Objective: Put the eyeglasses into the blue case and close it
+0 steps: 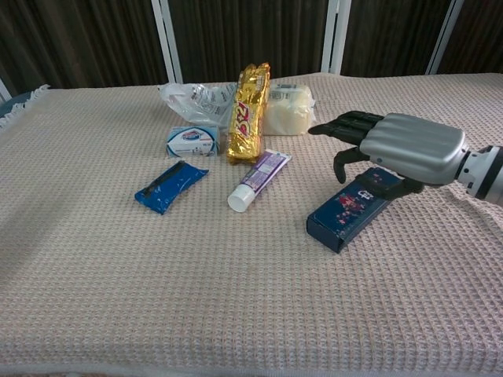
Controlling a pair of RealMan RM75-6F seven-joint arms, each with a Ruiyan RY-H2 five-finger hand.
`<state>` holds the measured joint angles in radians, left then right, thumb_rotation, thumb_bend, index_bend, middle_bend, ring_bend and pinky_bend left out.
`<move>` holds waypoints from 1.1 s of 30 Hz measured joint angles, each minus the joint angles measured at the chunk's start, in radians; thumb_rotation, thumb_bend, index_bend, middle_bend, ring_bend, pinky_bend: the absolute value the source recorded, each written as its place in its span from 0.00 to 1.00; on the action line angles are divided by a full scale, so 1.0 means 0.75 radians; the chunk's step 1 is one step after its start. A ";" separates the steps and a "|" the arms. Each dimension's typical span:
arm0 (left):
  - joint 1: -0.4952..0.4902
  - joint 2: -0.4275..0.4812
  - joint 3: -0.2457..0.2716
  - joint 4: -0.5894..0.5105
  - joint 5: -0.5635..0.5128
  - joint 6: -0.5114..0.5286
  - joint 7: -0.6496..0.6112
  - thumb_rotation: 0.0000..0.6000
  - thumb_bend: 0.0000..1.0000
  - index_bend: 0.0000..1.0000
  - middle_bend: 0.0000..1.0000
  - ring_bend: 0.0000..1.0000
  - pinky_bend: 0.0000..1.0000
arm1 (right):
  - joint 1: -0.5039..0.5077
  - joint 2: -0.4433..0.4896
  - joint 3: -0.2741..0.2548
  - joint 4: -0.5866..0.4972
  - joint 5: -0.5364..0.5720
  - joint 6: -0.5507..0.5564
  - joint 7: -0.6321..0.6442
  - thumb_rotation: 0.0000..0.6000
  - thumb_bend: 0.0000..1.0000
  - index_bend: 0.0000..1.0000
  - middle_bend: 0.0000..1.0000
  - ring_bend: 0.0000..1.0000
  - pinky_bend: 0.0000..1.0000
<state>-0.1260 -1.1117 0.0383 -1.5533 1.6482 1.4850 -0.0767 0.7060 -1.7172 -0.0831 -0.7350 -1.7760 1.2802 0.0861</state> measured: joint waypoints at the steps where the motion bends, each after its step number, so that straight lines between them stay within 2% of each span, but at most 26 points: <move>1: 0.000 0.000 0.000 0.000 0.000 0.001 0.000 1.00 0.44 0.00 0.00 0.00 0.11 | 0.003 -0.003 0.006 0.000 0.002 0.000 -0.007 1.00 0.71 0.53 0.11 0.00 0.00; 2: 0.001 0.001 -0.001 0.000 -0.001 0.002 -0.002 1.00 0.44 0.00 0.00 0.00 0.11 | 0.006 -0.006 0.011 -0.001 0.004 0.002 -0.010 1.00 0.69 0.52 0.11 0.00 0.00; 7: 0.002 0.001 -0.002 0.003 -0.002 0.006 -0.009 1.00 0.44 0.00 0.00 0.00 0.11 | 0.007 0.000 0.022 -0.013 0.005 0.037 0.001 1.00 0.47 0.48 0.11 0.00 0.00; 14: 0.003 0.000 -0.002 0.004 0.001 0.010 -0.009 1.00 0.44 0.00 0.00 0.00 0.11 | 0.002 0.103 -0.005 -0.127 -0.014 0.047 0.028 1.00 0.30 0.38 0.07 0.00 0.00; 23: 0.000 -0.006 -0.001 -0.002 -0.001 0.001 0.014 1.00 0.44 0.00 0.00 0.00 0.11 | 0.023 0.319 -0.060 -0.382 -0.027 -0.103 -0.040 1.00 0.29 0.36 0.06 0.00 0.00; 33: -0.003 -0.006 -0.005 -0.002 -0.010 -0.004 0.010 1.00 0.44 0.00 0.00 0.00 0.12 | 0.071 0.335 -0.048 -0.483 0.034 -0.322 -0.166 1.00 0.29 0.38 0.06 0.00 0.00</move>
<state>-0.1284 -1.1160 0.0344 -1.5546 1.6405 1.4819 -0.0696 0.7593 -1.4660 -0.1194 -1.0971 -1.7506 1.0389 -0.0386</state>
